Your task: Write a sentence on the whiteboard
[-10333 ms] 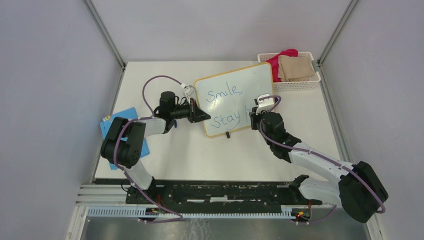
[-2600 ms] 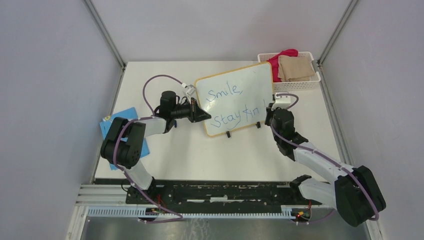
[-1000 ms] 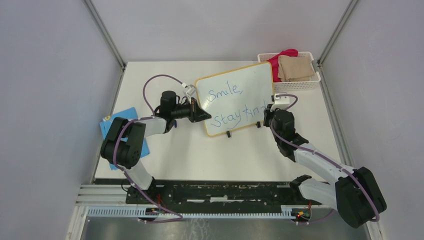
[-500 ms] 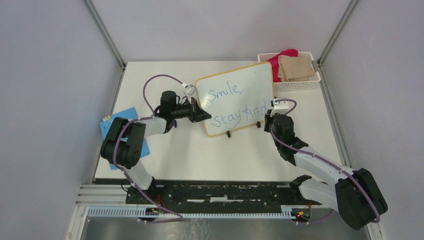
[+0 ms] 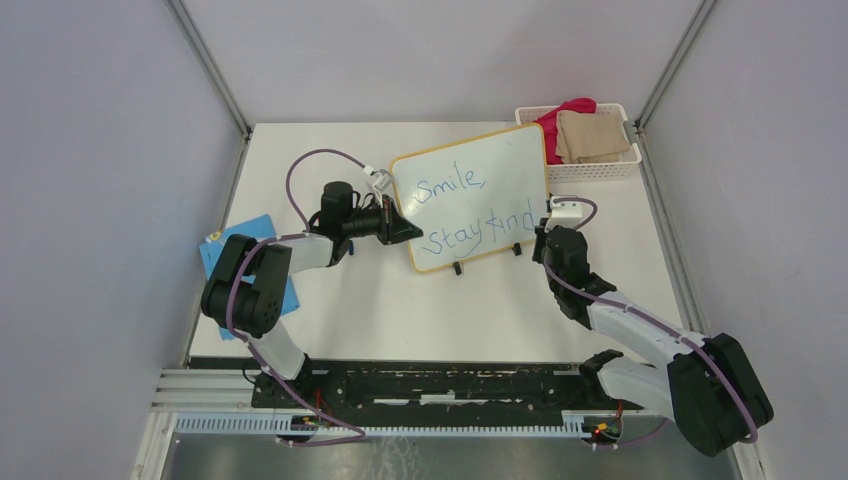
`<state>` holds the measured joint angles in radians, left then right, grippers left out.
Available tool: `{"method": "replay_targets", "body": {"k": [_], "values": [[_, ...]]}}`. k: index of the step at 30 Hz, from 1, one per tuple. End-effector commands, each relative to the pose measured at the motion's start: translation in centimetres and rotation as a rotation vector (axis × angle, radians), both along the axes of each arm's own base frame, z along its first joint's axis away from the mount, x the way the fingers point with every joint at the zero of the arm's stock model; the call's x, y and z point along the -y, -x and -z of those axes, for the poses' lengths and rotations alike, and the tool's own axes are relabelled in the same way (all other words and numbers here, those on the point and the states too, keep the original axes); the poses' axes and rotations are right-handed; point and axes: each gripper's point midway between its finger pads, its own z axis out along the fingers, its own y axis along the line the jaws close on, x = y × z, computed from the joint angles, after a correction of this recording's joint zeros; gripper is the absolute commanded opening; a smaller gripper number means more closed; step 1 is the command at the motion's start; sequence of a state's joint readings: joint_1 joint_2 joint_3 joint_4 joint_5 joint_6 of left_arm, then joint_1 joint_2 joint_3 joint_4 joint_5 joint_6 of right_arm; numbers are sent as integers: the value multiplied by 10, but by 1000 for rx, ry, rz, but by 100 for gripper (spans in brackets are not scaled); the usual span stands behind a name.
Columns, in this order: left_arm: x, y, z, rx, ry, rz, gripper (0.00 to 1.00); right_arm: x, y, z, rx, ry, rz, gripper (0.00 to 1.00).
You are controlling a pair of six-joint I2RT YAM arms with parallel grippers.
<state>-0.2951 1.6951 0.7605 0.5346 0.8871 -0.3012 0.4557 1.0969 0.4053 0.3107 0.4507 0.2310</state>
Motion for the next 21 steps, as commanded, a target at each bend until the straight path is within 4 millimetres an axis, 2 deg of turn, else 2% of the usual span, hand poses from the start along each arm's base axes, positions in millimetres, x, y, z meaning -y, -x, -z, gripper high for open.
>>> {"method": "replay_targets", "body": {"k": [1, 7, 14, 17, 21], "values": [[-2, 3, 21, -28, -78, -18, 2, 2, -14, -33, 92, -44, 46, 0], [-2, 3, 20, -23, -76, -19, 2, -3, -16, -43, 114, -63, 18, 0], [-2, 3, 20, -24, -78, -20, 2, -7, 4, -58, 155, -105, -39, 0], [-2, 3, 20, -26, -77, -20, 2, -21, 11, -70, 189, -117, -113, 0], [-2, 3, 21, -27, -81, -19, 2, -52, 15, -88, 239, -150, -268, 0]]}}
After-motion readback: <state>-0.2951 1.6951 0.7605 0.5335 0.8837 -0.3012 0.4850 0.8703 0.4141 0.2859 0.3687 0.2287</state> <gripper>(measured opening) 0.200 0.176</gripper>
